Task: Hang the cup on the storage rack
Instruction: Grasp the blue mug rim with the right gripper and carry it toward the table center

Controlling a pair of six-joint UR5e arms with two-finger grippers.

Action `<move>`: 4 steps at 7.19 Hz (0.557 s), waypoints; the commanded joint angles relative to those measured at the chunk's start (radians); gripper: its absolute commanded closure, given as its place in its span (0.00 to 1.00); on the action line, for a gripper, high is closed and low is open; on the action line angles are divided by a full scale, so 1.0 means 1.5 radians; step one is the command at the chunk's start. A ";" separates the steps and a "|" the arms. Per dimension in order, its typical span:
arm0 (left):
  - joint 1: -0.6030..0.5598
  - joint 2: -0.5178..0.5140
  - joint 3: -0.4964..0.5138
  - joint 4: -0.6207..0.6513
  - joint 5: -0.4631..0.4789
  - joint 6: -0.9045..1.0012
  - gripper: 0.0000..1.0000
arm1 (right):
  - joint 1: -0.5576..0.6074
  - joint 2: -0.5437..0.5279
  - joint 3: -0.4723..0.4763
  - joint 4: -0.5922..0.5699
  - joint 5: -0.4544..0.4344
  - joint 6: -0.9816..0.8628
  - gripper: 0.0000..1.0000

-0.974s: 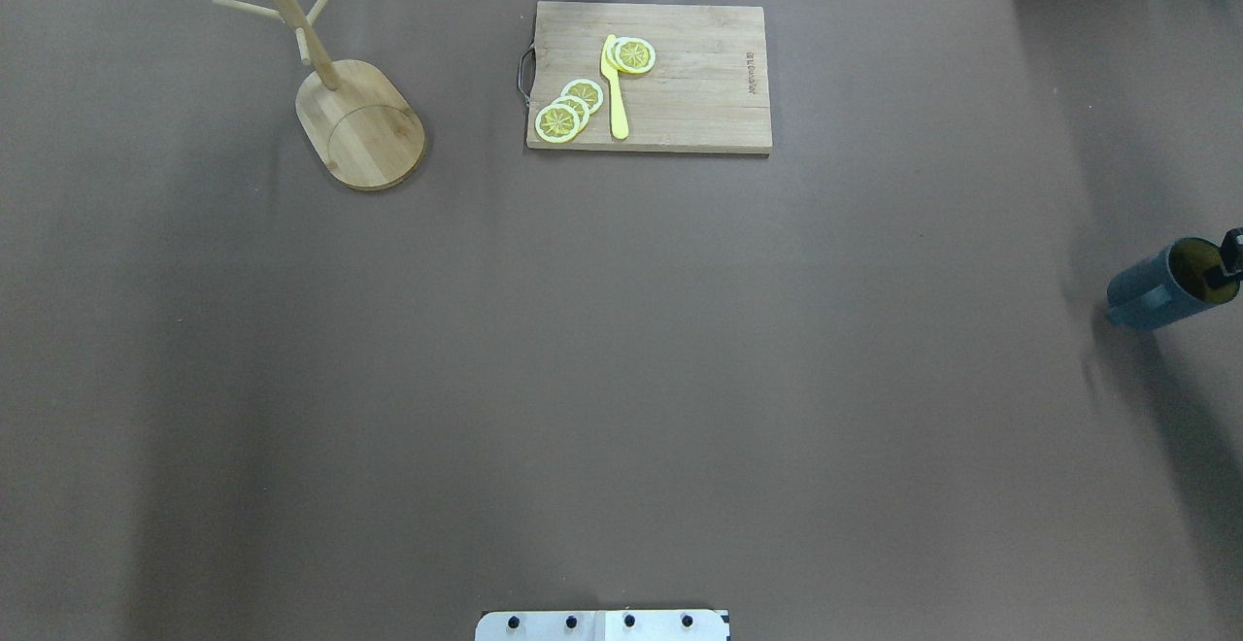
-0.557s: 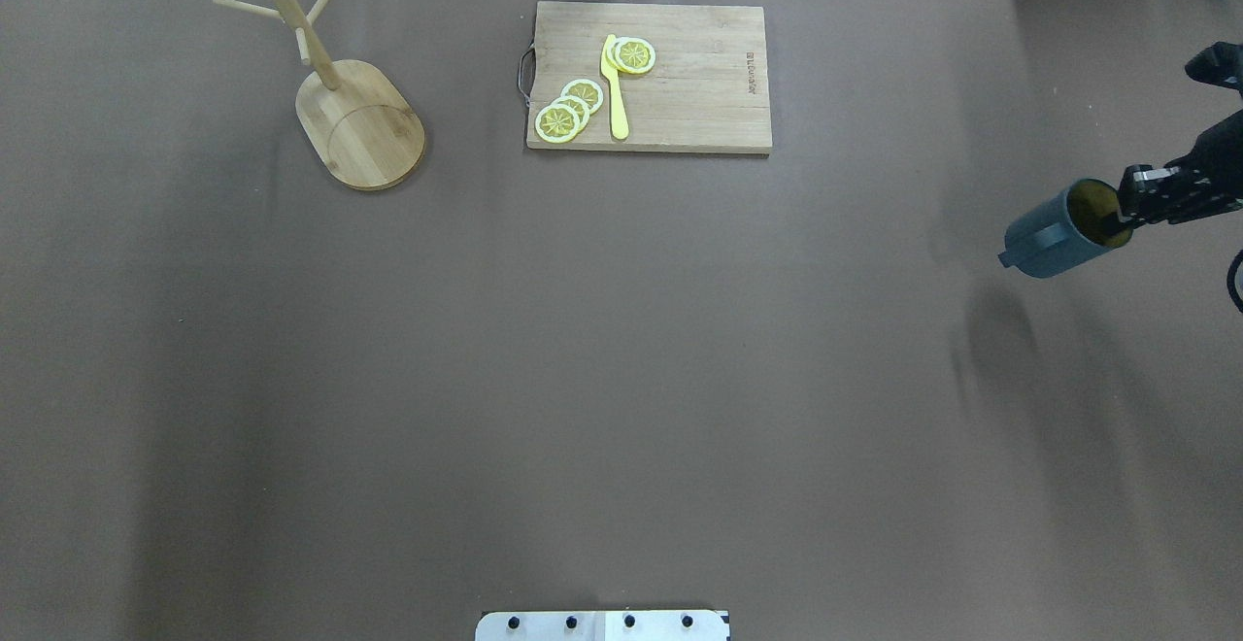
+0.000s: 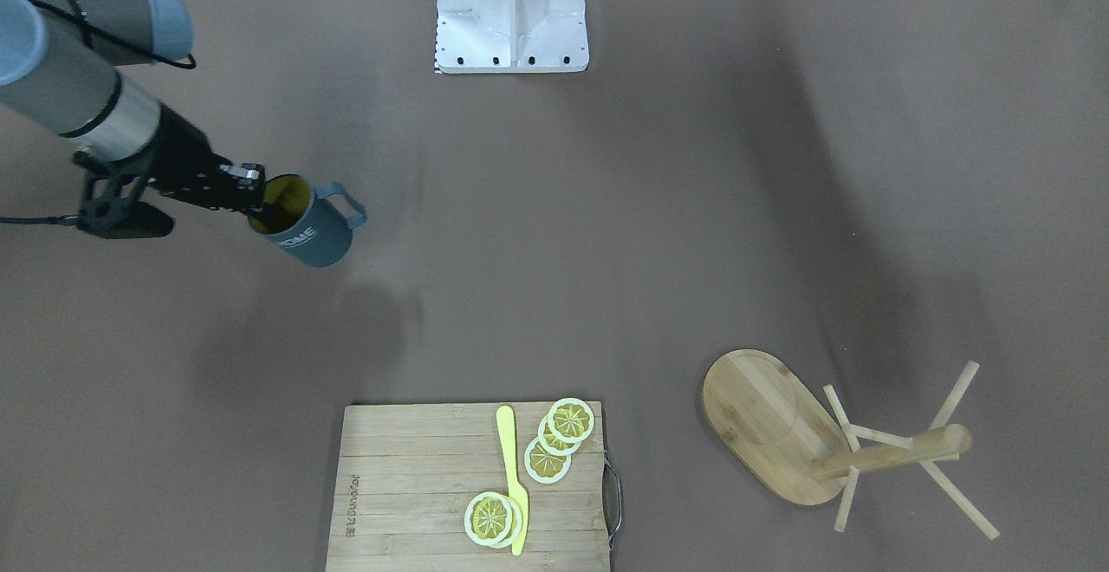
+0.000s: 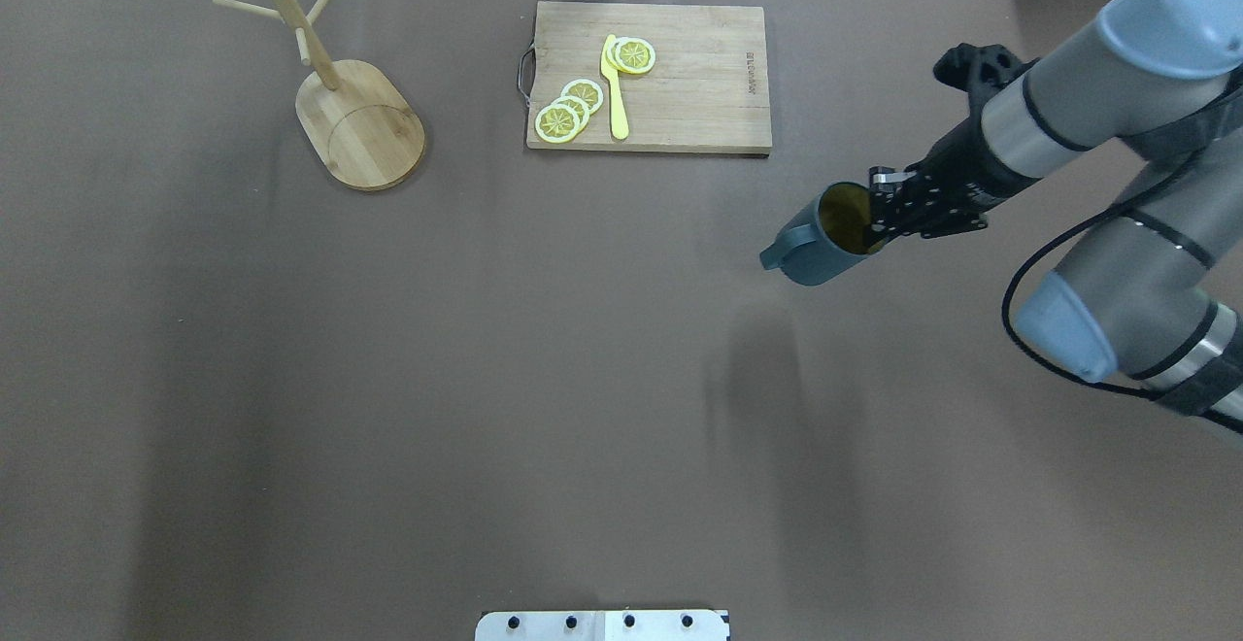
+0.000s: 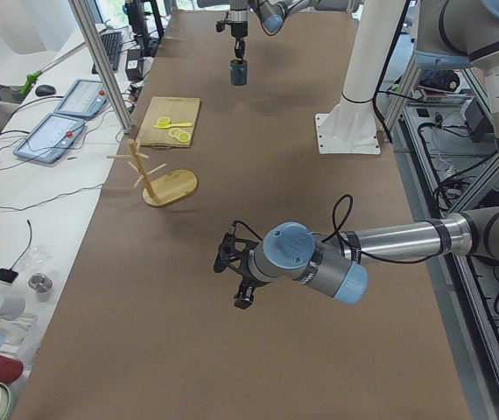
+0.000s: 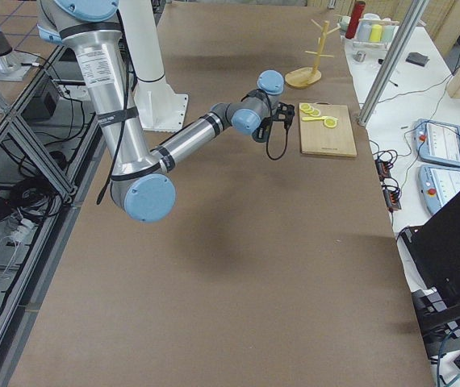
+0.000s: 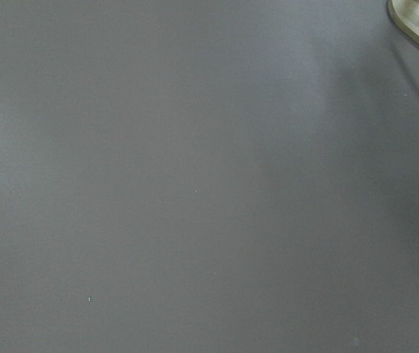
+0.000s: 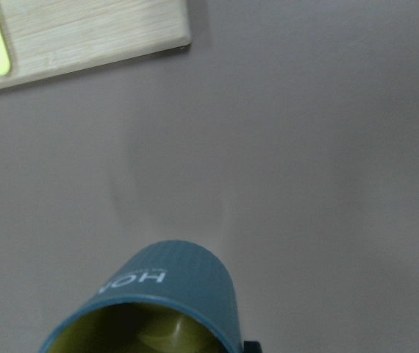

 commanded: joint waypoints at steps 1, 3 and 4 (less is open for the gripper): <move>0.000 0.000 0.002 -0.036 -0.017 -0.002 0.02 | -0.117 0.075 0.002 -0.003 -0.110 0.112 1.00; 0.001 -0.003 -0.002 -0.056 -0.034 -0.003 0.03 | -0.191 0.140 -0.045 -0.015 -0.187 0.126 1.00; 0.001 -0.006 -0.002 -0.056 -0.050 -0.003 0.03 | -0.204 0.169 -0.064 -0.039 -0.198 0.130 1.00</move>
